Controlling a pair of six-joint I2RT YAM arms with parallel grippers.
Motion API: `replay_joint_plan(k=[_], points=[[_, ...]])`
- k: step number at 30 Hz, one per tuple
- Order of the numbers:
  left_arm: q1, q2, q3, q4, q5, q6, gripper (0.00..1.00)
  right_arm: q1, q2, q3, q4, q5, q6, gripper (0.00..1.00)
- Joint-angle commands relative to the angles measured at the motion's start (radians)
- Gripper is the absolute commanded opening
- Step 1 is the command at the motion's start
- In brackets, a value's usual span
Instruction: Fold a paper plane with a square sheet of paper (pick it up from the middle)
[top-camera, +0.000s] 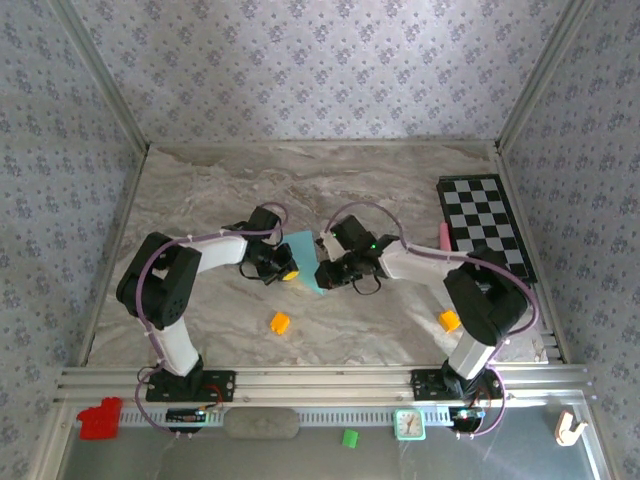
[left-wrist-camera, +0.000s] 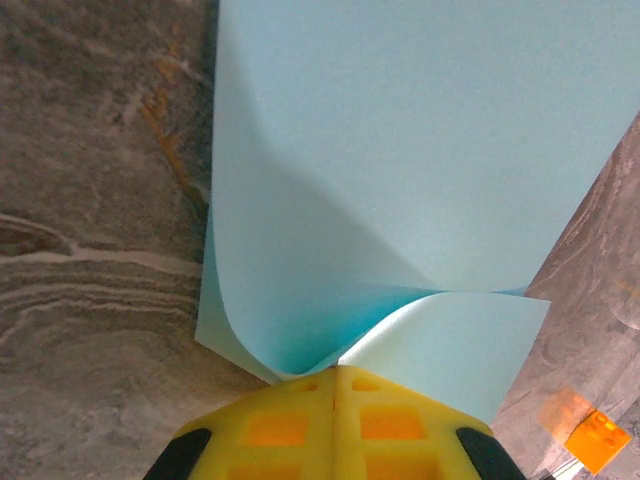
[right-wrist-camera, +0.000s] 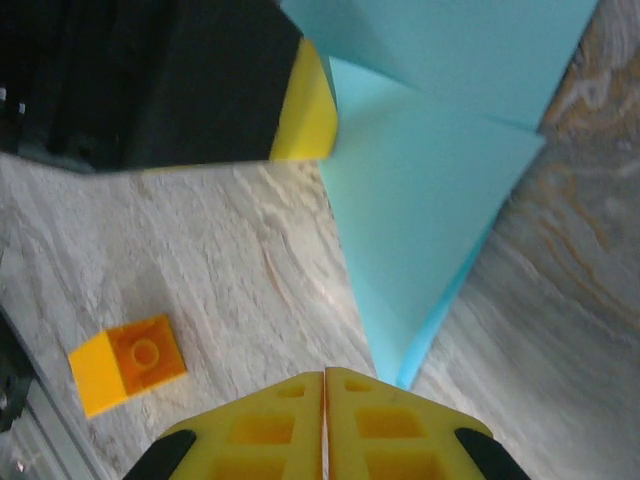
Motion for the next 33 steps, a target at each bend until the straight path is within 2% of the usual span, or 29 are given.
replay_joint_plan(k=[1, 13, 23, 27, 33], points=[[0.002, 0.069, -0.026, -0.056, -0.129, 0.008, 0.02, 0.013, 0.066, 0.056, 0.002, 0.043, 0.026, 0.08], [0.002, -0.005, 0.021, -0.005, -0.074, 0.037, 0.05, 0.015, 0.173, 0.082, -0.033, 0.065, 0.006, 0.06], [-0.040, -0.113, -0.061, 0.144, -0.016, 0.051, 0.10, 0.017, 0.205, 0.097, -0.080, 0.114, 0.027, 0.03], [-0.068, -0.103, -0.093, 0.227, 0.007, 0.027, 0.11, 0.015, 0.205, 0.099, -0.081, 0.111, 0.041, 0.03], [-0.095, -0.052, -0.085, 0.241, 0.003, 0.031, 0.10, 0.011, 0.206, 0.099, -0.083, 0.100, 0.055, 0.03]])
